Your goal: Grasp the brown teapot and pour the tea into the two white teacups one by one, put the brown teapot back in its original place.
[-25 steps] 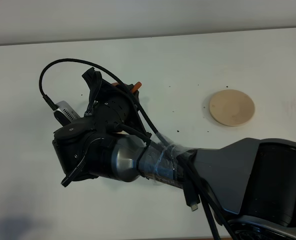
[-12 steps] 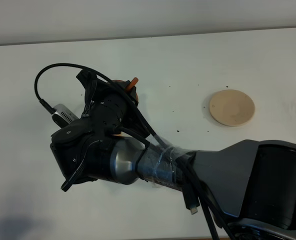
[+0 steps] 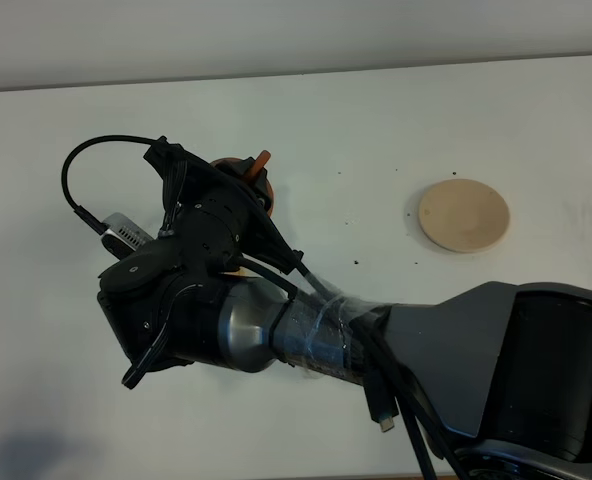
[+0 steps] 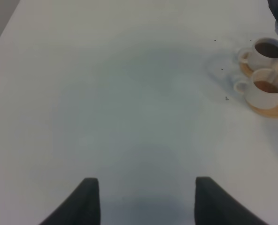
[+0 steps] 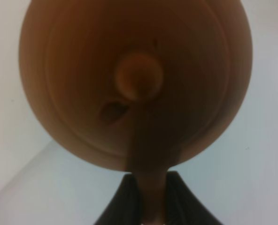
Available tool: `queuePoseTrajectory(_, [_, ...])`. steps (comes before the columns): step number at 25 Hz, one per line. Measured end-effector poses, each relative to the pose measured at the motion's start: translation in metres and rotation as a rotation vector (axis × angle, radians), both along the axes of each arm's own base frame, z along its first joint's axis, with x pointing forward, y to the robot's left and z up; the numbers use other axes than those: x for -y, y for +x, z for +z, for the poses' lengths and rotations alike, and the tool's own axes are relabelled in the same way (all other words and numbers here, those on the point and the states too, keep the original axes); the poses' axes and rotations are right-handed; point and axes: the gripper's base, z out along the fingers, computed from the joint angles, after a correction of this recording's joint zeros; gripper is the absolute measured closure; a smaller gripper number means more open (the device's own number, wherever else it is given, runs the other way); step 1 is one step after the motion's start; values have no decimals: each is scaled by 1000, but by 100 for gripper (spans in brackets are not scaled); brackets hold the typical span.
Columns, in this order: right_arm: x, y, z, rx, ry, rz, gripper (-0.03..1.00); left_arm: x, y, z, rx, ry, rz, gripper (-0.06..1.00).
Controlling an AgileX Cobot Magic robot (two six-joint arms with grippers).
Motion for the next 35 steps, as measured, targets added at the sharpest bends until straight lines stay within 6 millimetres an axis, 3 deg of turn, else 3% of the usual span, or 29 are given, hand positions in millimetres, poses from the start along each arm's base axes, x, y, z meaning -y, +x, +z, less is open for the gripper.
queuePoseTrajectory(35, [-7, -5, 7, 81, -105, 103, 88, 0, 0, 0, 0, -1, 1, 49])
